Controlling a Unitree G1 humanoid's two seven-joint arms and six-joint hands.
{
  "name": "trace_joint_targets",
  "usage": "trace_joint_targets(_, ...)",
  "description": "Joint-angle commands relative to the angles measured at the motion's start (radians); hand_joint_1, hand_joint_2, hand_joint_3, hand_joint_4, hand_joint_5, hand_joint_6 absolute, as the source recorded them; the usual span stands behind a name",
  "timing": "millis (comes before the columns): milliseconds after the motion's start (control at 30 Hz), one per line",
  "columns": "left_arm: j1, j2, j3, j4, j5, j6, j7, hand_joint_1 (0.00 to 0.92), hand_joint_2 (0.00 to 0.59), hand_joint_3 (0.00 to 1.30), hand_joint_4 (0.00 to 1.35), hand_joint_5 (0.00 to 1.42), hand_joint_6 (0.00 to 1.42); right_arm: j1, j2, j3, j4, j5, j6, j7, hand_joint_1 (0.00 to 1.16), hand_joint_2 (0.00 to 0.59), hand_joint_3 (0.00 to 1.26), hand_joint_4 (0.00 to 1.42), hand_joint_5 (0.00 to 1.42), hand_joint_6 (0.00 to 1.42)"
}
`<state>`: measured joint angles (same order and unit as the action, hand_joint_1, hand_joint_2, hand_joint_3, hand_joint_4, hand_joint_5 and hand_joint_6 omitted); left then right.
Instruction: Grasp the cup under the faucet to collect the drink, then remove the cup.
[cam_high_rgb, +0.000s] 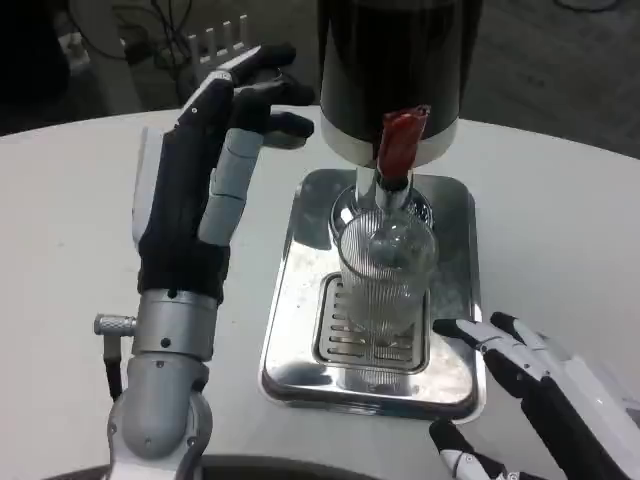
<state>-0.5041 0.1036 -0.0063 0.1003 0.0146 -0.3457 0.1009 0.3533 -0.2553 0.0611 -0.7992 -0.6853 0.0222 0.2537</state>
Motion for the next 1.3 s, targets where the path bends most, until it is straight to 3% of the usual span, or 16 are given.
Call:
trace_joint_targets(33, 0.001, -0.002, -0.003, -0.043, 0.011, 0.041, -0.030, 0.043, 0.091, 0.36, 0.45, 0.54, 0.54, 0.006, -0.004, -0.005, -0.007, 0.006, -0.013, -0.010, 0.55, 0.464, 0.16, 0.12, 0.01, 0.00)
trace_joint_targets(300, -0.034, 0.011, -0.022, -0.064, -0.014, 0.105, -0.132, 0.042, 0.091, 0.26, 0.35, 0.47, 0.48, 0.002, -0.005, -0.004, -0.008, 0.005, -0.013, -0.009, 0.55, 0.464, 0.16, 0.13, 0.01, 0.00)
trace_joint_targets(567, -0.078, 0.014, -0.031, -0.048, -0.030, 0.131, -0.241, 0.042, 0.091, 0.25, 0.34, 0.46, 0.47, 0.005, -0.004, -0.006, -0.009, 0.008, -0.013, -0.010, 0.55, 0.458, 0.16, 0.13, 0.01, 0.00)
trace_joint_targets(1300, -0.133, 0.026, -0.051, 0.026, 0.011, 0.129, -0.273, 0.025, 0.088, 0.29, 0.34, 0.46, 0.46, -0.002, -0.003, 0.000, 0.004, 0.007, -0.013, -0.015, 0.54, 0.456, 0.16, 0.13, 0.03, 0.00)
